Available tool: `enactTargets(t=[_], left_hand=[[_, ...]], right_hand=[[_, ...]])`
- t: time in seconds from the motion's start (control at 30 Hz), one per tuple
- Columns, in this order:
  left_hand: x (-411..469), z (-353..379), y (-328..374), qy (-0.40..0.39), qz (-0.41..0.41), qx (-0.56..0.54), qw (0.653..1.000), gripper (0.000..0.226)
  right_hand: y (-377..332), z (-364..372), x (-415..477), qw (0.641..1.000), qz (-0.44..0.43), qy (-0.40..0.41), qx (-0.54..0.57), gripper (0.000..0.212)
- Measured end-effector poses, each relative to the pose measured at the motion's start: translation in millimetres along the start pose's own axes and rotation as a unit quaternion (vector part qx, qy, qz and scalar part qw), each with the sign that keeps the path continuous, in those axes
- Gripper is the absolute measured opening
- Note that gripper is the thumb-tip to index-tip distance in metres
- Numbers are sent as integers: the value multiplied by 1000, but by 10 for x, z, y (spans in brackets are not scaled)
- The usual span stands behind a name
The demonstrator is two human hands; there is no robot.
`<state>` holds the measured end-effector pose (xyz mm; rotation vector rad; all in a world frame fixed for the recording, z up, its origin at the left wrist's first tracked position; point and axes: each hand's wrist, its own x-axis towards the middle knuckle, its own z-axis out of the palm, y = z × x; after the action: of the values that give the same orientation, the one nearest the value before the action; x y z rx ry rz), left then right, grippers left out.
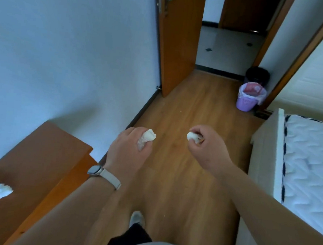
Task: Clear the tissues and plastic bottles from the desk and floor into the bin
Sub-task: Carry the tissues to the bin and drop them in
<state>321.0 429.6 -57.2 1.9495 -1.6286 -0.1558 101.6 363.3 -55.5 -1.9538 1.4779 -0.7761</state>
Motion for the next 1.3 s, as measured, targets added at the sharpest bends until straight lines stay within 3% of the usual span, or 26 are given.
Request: enactTargets(t=[0.4,0.77,1.07,1.3], left_hand=[[2030,958,21,-98,111,-67,987,32],[4295,1381,-273,-151,154,-83,973,33],[5229,1836,-140,-182,189,-125,957,33],[5845,2331,46,-199,168,-105,960,33]], right_hand=[[480,-293,1475,989,100,87,-58,18],[289,-135,3492,977,122,154,-83,15],[535,-289,4316,966,154,191,-83,19],[1098,-382,5082,960,195,202,-15,19]])
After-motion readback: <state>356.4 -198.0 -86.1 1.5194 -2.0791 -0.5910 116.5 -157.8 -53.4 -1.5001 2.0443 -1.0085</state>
